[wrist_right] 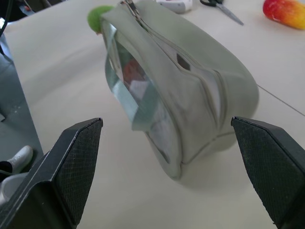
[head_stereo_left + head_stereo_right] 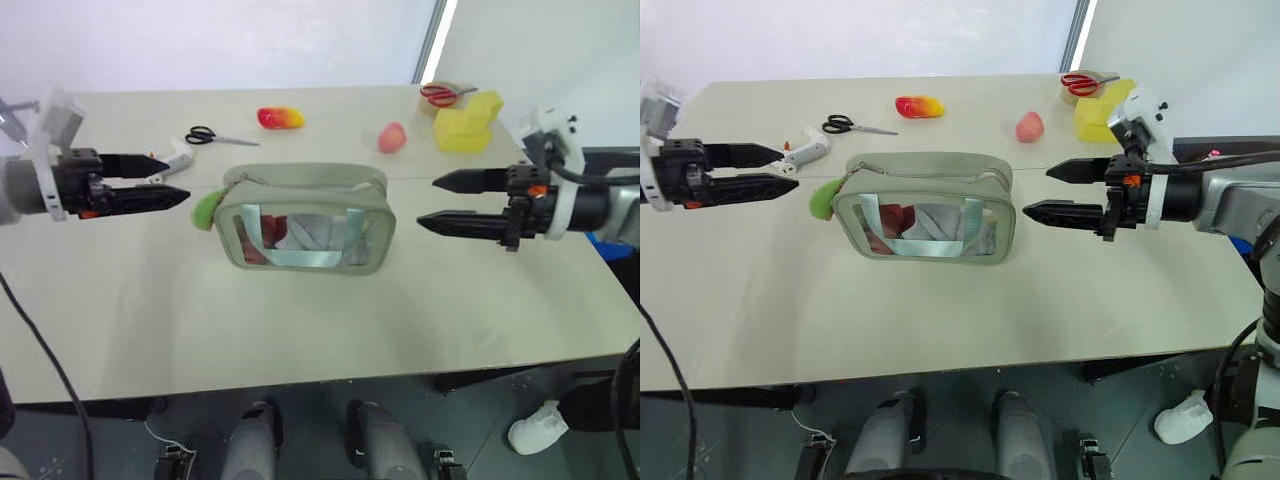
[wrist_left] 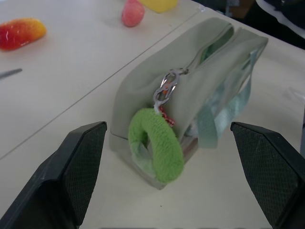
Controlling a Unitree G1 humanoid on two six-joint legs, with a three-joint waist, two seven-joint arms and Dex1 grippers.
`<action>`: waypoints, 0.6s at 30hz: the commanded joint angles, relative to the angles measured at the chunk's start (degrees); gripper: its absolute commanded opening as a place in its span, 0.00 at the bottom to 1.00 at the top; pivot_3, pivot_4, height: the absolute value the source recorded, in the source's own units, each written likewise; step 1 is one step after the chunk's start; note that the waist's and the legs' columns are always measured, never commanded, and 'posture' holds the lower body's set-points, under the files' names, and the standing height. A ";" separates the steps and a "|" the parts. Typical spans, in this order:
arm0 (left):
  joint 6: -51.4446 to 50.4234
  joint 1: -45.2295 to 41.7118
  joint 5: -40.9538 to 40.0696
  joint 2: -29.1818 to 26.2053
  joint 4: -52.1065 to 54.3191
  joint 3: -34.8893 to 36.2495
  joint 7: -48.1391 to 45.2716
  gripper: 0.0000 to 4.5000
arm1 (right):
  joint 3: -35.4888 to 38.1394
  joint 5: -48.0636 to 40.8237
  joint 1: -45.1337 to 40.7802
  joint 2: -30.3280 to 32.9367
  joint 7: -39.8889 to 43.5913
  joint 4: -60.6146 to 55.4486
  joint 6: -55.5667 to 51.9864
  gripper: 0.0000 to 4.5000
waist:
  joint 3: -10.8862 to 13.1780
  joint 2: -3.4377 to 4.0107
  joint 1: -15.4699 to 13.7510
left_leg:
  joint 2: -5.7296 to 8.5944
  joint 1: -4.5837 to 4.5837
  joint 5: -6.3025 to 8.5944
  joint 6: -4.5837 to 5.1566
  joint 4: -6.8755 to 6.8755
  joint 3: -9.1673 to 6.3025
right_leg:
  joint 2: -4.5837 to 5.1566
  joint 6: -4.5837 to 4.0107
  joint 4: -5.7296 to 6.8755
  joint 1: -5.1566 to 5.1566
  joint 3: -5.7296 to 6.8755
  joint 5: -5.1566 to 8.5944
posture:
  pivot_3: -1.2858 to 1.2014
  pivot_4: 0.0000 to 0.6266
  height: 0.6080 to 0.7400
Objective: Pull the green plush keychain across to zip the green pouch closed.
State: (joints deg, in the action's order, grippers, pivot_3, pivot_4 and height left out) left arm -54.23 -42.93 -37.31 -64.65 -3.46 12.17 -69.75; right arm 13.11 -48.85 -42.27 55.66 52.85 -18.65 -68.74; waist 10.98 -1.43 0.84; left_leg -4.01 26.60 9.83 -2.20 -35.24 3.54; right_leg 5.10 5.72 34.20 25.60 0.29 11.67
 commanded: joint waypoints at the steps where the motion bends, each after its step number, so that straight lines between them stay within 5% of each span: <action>1: 1.74 -2.20 0.34 -0.22 1.27 0.21 1.03 0.99 | 0.08 -0.80 -1.55 0.03 -1.12 -0.74 0.79 1.00 | 0.00 0.00 0.00 | 0.00 -0.02 0.00 0.00 -0.02 0.00 | 0.00 -0.01 0.00 -0.03 0.00 -0.01 | 0.52 0.24 1.00; 12: 2.33 -1.76 0.20 1.07 3.05 -0.11 2.37 0.99 | -4.96 3.41 -4.41 -0.17 -1.73 1.33 6.37 1.00 | 0.00 0.00 0.08 | -0.01 -0.07 0.00 0.00 -0.30 0.00 | 0.02 -0.13 0.05 -0.16 -0.01 -0.09 | 0.52 0.24 1.00; 18: 1.54 -6.42 -1.23 2.49 6.38 -2.15 2.55 0.99 | -12.73 7.91 -11.53 -5.43 -2.26 2.77 10.99 1.00 | 0.00 0.01 0.13 | -0.01 -0.08 -0.01 0.00 -0.36 0.00 | 0.01 -0.12 0.16 -0.15 -0.01 -0.09 | 0.52 0.24 1.00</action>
State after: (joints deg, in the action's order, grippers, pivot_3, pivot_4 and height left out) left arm -52.91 -47.38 -37.44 -62.11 1.39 9.65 -67.51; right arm 1.98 -42.54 -52.12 51.26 50.66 -15.39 -60.07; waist 10.98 -1.42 0.97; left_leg -4.02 26.52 9.82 -2.20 -35.61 3.53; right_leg 5.11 5.60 34.37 25.44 0.28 11.58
